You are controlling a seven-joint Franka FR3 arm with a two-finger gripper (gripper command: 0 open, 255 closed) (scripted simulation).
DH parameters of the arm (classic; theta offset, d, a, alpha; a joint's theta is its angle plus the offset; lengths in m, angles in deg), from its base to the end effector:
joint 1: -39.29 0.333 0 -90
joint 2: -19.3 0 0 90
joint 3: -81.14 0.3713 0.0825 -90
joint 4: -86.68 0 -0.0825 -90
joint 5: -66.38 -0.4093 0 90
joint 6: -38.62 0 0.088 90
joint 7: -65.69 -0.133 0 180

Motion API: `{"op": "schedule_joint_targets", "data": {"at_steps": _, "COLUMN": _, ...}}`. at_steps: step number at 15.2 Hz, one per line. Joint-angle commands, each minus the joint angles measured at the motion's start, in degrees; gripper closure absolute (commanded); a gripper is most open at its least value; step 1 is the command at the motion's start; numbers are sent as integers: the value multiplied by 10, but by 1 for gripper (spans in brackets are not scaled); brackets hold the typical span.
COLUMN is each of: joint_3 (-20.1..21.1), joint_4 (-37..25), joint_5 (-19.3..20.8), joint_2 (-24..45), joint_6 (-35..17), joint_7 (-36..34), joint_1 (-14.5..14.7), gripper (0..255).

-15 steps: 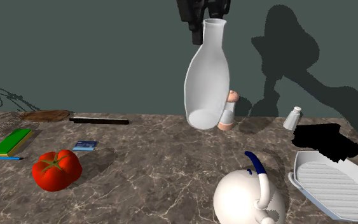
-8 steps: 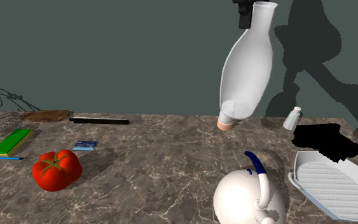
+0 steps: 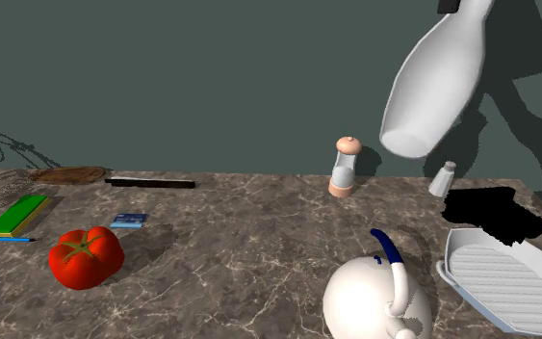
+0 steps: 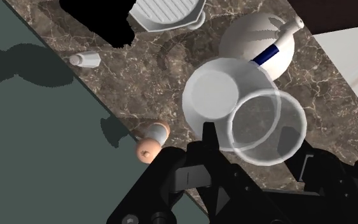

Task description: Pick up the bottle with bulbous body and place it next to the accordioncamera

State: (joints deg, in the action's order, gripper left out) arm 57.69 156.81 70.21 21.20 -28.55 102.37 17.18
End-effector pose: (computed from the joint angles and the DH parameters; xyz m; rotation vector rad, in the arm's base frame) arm 0.3704 -0.3843 0.7680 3.1209 -0.2797 -0.1750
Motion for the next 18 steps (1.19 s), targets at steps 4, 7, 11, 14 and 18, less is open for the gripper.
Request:
{"op": "schedule_joint_targets", "data": {"at_steps": 4, "joint_3": -44, "joint_4": -83, "joint_5": -15, "joint_2": 44, "joint_6": 37, "joint_7": 94, "joint_1": -54, "gripper": 255}}
{"op": "schedule_joint_targets", "data": {"at_steps": 7, "joint_3": -43, "joint_4": -51, "joint_5": -8, "joint_2": 30, "joint_6": 17, "joint_7": 94, "joint_1": -52, "gripper": 255}}
{"op": "schedule_joint_targets", "data": {"at_steps": 11, "joint_3": -37, "joint_4": 21, "joint_5": 6, "joint_2": -2, "joint_6": -26, "joint_7": 81, "joint_1": -43, "gripper": 255}}
{"op": "schedule_joint_targets", "data": {"at_steps": 14, "joint_3": -33, "joint_4": 68, "joint_5": 13, "joint_2": -21, "joint_6": -55, "joint_7": 72, "joint_1": -38, "gripper": 255}}
{"op": "schedule_joint_targets", "data": {"at_steps": 18, "joint_3": -29, "joint_4": 124, "joint_5": 21, "joint_2": -41, "joint_6": -92, "joint_7": 63, "joint_1": -35, "gripper": 255}}
